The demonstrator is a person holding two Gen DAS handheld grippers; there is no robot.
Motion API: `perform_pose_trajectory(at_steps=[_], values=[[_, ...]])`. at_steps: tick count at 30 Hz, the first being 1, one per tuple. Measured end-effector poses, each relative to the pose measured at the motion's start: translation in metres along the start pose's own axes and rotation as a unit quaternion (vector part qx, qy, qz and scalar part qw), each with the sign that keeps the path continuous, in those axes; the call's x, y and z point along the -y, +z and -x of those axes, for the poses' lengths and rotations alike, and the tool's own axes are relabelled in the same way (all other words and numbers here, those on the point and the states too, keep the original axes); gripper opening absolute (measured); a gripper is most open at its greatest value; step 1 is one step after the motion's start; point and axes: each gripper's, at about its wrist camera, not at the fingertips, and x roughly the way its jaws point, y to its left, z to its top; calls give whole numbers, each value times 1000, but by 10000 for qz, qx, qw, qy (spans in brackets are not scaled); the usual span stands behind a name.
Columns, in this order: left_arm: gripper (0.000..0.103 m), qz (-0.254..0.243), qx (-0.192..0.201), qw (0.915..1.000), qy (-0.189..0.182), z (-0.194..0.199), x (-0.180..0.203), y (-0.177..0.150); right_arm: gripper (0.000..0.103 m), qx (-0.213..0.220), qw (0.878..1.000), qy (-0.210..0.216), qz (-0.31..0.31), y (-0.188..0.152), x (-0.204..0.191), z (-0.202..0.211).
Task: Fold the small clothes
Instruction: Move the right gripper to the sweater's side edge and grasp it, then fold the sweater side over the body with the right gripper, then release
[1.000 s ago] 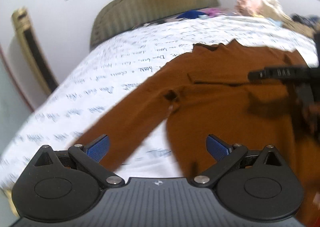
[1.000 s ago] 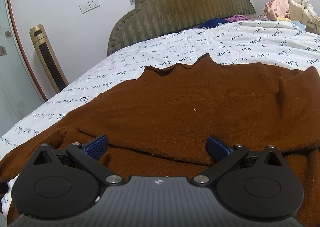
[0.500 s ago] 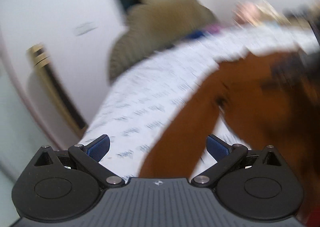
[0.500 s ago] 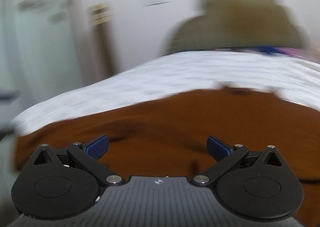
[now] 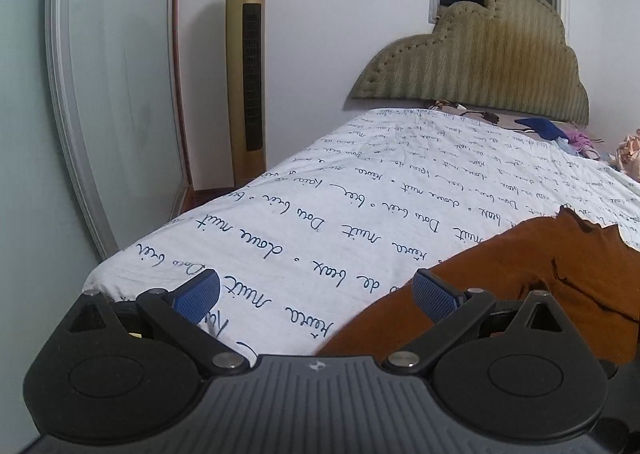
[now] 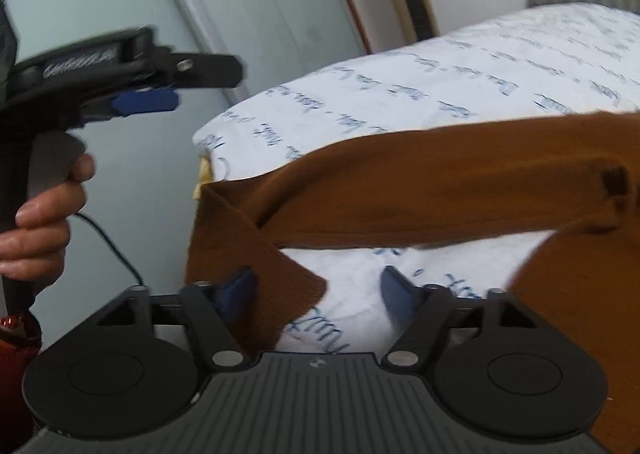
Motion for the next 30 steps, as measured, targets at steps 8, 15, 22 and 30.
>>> perform_pose_trajectory(at_steps=[8,15,22,30], values=[[103,-35,-17,9993,-378,0,35,1,7,574,9981,-160,-131,7,16,38],[103,-716,130,9954,-629,1,92,-2,7,2044,9582,-1887,-669,40,90,169],[103,-1020,-481,9859,-1240,-23,152,-30,64,2362,8503,-4518,-1305,-8,132,246],[103,-1725,-243,9795,-1016,-32,214,-60,65,2464,8721,-2655,-3290,-64,177,231]])
